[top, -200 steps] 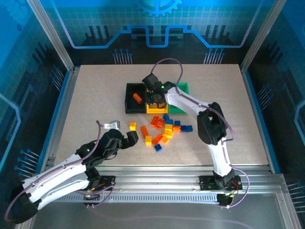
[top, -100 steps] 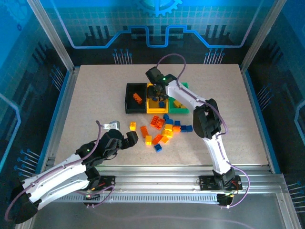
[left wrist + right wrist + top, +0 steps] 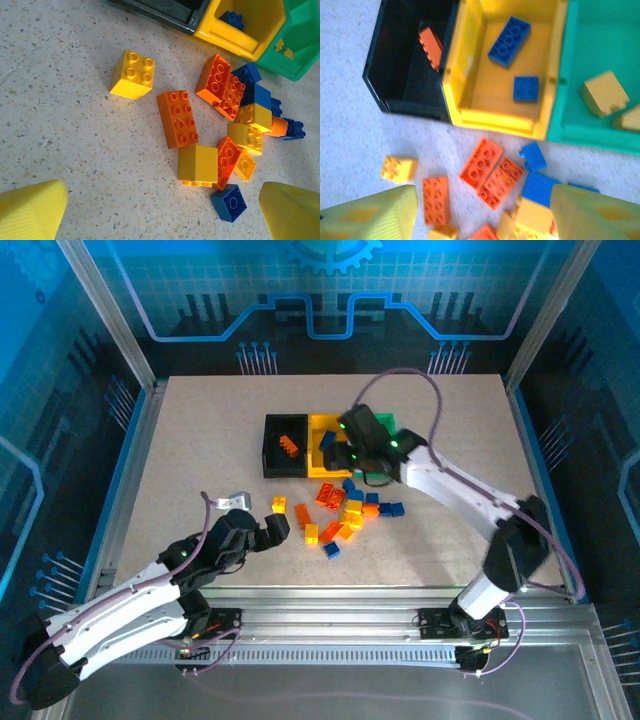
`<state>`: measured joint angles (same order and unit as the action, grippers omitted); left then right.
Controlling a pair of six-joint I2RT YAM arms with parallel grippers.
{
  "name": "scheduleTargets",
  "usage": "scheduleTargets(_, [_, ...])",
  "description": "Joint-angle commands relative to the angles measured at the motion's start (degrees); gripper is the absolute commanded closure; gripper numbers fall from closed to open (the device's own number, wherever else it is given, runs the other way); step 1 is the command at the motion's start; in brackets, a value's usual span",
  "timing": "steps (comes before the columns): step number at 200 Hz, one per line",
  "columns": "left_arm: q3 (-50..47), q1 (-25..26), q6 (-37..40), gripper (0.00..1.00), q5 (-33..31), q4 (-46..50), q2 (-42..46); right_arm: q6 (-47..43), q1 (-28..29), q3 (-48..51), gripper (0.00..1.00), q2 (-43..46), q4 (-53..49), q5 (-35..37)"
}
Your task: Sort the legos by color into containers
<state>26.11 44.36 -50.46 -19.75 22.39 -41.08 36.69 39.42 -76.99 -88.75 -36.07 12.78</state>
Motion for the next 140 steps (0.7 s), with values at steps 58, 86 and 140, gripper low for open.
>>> scheduleTargets(58, [0.07,-0.51,0.45,0.01,-0.37,-3.48,-1.60,2.72,-15.10,30.72,0.37,15.83,3.90,-2.81])
scheduleTargets(86, [0.08,-0.55,0.10,0.01,-0.08,-3.59,-2.55,1.69,-18.65,32.23,0.48,12.76,6.28,-3.61])
scheduleTargets(140, [-0.33,-0.52,-0.19,0.01,-0.16,-3.12,-2.15,0.89,-20.70,32.08,0.49,6.22,9.83,-3.82])
